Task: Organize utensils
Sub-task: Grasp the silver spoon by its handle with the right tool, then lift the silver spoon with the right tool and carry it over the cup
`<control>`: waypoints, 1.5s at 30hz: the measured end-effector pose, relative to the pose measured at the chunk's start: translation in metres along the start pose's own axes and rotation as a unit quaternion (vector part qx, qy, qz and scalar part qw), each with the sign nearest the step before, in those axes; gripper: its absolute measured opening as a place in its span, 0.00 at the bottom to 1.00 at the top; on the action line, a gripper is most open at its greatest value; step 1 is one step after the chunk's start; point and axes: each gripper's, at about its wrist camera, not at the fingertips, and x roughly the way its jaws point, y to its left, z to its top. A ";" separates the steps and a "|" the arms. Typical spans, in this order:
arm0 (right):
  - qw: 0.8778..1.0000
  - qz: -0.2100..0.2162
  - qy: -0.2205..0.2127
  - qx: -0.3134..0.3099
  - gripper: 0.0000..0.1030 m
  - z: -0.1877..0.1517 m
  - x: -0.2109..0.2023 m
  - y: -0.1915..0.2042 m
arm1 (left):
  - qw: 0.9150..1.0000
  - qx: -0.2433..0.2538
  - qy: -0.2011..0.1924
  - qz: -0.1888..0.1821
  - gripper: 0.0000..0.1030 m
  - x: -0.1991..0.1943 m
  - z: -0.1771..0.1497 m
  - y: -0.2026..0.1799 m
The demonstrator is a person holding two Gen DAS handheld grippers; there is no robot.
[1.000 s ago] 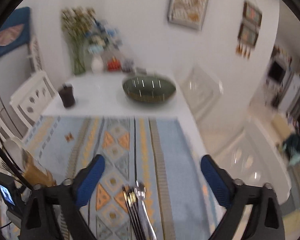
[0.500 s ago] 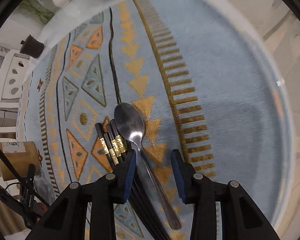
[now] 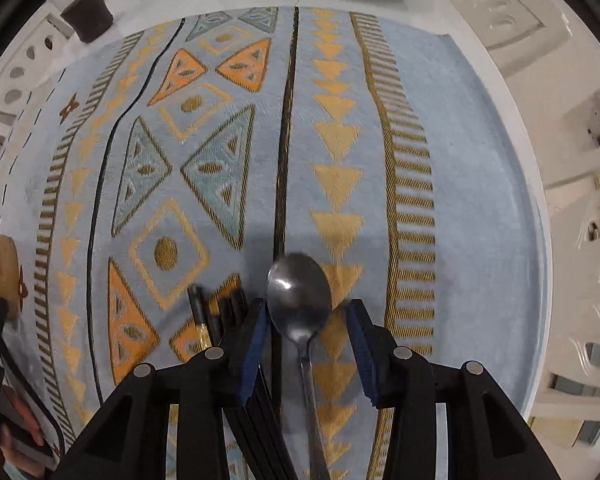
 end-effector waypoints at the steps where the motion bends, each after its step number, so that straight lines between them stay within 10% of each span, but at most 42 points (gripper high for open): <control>1: 1.000 0.004 -0.002 0.004 0.37 0.001 -0.001 -0.002 | 1.000 0.000 0.000 0.000 0.96 0.000 0.000 0.000; 13: 0.999 -0.030 -0.032 -0.009 0.30 -0.017 -0.030 0.017 | 1.000 0.000 0.000 0.000 0.96 0.000 0.000 0.000; 45: 0.958 0.118 -0.262 0.020 0.30 -0.026 -0.163 0.034 | 1.000 0.000 0.000 0.000 0.96 0.000 0.000 0.000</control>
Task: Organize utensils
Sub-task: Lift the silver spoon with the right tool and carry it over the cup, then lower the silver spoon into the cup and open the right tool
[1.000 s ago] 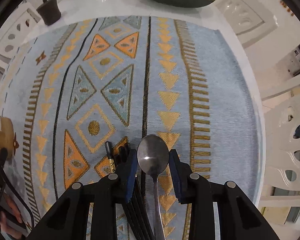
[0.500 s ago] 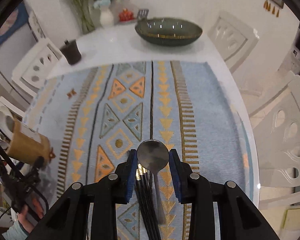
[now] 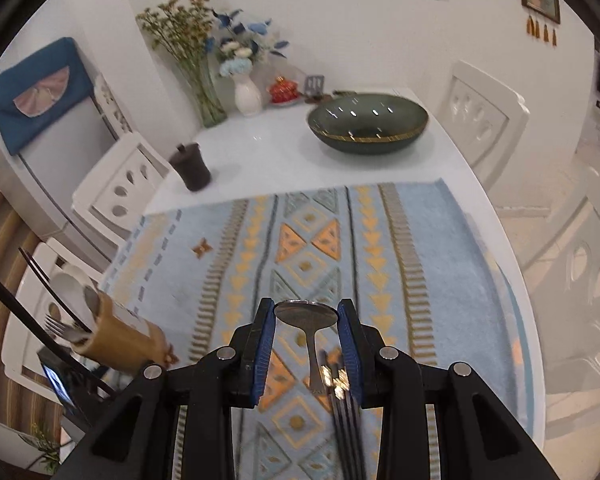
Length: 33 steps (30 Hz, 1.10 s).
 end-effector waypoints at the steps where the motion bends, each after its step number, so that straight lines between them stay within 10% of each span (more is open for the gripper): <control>1: 1.000 0.007 -0.007 -0.004 0.30 0.005 -0.002 0.006 | 1.000 0.000 0.000 0.000 0.96 0.000 0.000 0.000; 19: 0.963 0.231 -0.083 -0.107 0.30 0.059 -0.054 0.171 | 1.000 -0.005 -0.011 -0.004 0.96 -0.007 -0.002 0.005; 33: 0.962 0.229 -0.031 -0.148 0.30 0.037 -0.010 0.221 | 1.000 -0.006 -0.018 -0.005 0.96 -0.015 -0.004 0.003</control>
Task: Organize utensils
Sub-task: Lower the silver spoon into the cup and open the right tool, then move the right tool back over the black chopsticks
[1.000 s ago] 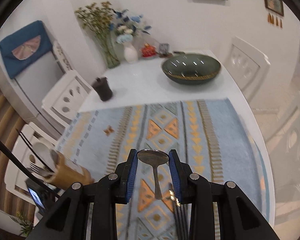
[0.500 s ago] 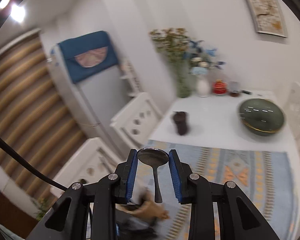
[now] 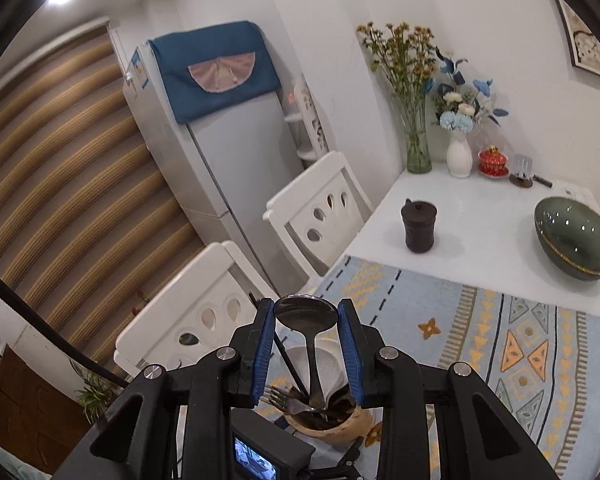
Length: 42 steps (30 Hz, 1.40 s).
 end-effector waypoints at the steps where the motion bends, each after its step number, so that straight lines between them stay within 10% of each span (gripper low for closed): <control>1: 1.000 -0.005 0.006 0.002 0.30 -0.003 0.004 -0.001 | 1.000 0.000 0.000 0.000 0.96 0.000 0.000 0.000; 13: 0.998 -0.014 0.067 0.013 0.35 -0.011 0.022 -0.014 | 1.000 0.001 0.001 0.000 0.96 0.000 0.000 0.000; 22: 0.999 -0.033 0.013 0.024 0.51 0.003 -0.010 -0.025 | 1.000 0.001 0.002 0.001 0.96 0.000 0.000 -0.003; 42: 0.974 -0.178 0.017 0.139 0.52 -0.042 -0.102 -0.140 | 1.000 0.002 0.006 0.001 0.96 0.003 0.002 -0.003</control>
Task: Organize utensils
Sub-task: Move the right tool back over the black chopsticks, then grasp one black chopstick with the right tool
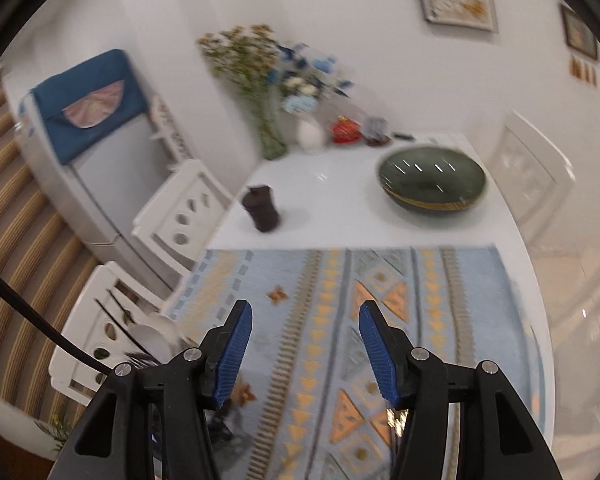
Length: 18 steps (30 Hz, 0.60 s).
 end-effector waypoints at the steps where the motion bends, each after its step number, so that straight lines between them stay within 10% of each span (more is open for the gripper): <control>1: 1.000 -0.011 0.010 0.009 0.52 -0.005 0.003 -0.008 | 1.000 0.000 0.000 0.000 0.96 0.000 0.000 0.000; 11: 0.968 -0.142 0.200 0.055 0.27 -0.084 0.090 -0.091 | 1.000 0.001 0.004 0.001 0.96 0.003 0.002 -0.001; 18: 0.958 -0.114 0.245 0.095 0.23 -0.113 0.124 -0.119 | 1.000 0.003 0.010 0.003 0.96 0.011 0.001 0.001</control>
